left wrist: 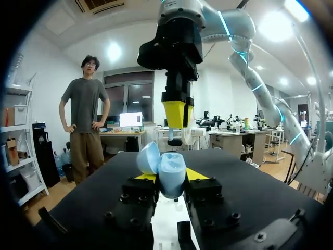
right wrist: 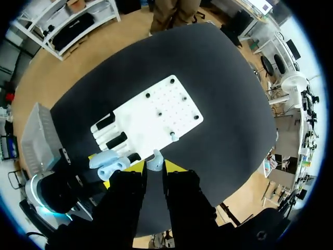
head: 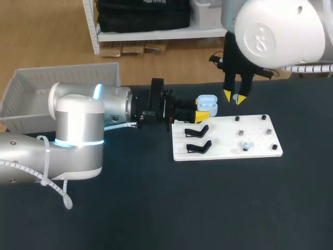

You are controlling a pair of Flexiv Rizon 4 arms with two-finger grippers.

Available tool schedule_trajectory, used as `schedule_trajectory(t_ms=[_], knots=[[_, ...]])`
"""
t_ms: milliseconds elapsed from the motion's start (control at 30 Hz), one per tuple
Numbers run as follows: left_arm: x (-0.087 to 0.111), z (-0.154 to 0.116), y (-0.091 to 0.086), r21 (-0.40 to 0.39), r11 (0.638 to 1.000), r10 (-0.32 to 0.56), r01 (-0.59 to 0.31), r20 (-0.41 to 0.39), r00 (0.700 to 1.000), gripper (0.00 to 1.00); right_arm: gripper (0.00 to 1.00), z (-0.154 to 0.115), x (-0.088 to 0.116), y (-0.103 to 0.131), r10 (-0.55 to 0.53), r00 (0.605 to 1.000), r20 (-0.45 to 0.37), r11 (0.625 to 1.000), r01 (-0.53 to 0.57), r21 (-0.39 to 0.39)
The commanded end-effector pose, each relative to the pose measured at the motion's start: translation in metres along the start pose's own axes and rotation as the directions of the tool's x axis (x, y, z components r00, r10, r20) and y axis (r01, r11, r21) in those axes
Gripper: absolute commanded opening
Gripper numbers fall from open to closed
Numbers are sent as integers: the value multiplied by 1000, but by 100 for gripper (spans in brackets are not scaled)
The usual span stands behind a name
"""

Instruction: Pick up each earbud case from the left stands, insert the matching earbuds, close the lid, and place the case in the box.

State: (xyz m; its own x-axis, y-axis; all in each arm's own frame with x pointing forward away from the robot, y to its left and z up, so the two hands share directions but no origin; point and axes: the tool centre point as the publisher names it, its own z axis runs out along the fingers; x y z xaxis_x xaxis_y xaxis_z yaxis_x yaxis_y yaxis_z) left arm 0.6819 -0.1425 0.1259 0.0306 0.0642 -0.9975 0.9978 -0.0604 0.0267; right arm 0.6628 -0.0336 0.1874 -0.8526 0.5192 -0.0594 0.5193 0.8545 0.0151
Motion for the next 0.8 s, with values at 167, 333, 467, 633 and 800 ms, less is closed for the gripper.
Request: schedule_trajectory(t_ms=[167,333,467,633,800], knots=[[1,0,-1,-3,1000,4,-4,6,1000,0,0,-1,1,0,1,1000,1,1000,-1,1],[1,0,-1,-3,1000,4,-4,6,1000,0,0,-11,11,13,6,999,51,1000,-5,-10],[1,0,-1,-3,1000,4,-4,6,1000,0,0,-14,17,19,18,997,80,1000,-20,15],[1,0,-1,-3,1000,4,-4,6,1000,0,0,-13,19,28,51,997,65,997,-54,46],[2,0,-1,3,1000,14,-14,1,1000,0,0,-12,18,29,94,995,46,994,-96,51]])
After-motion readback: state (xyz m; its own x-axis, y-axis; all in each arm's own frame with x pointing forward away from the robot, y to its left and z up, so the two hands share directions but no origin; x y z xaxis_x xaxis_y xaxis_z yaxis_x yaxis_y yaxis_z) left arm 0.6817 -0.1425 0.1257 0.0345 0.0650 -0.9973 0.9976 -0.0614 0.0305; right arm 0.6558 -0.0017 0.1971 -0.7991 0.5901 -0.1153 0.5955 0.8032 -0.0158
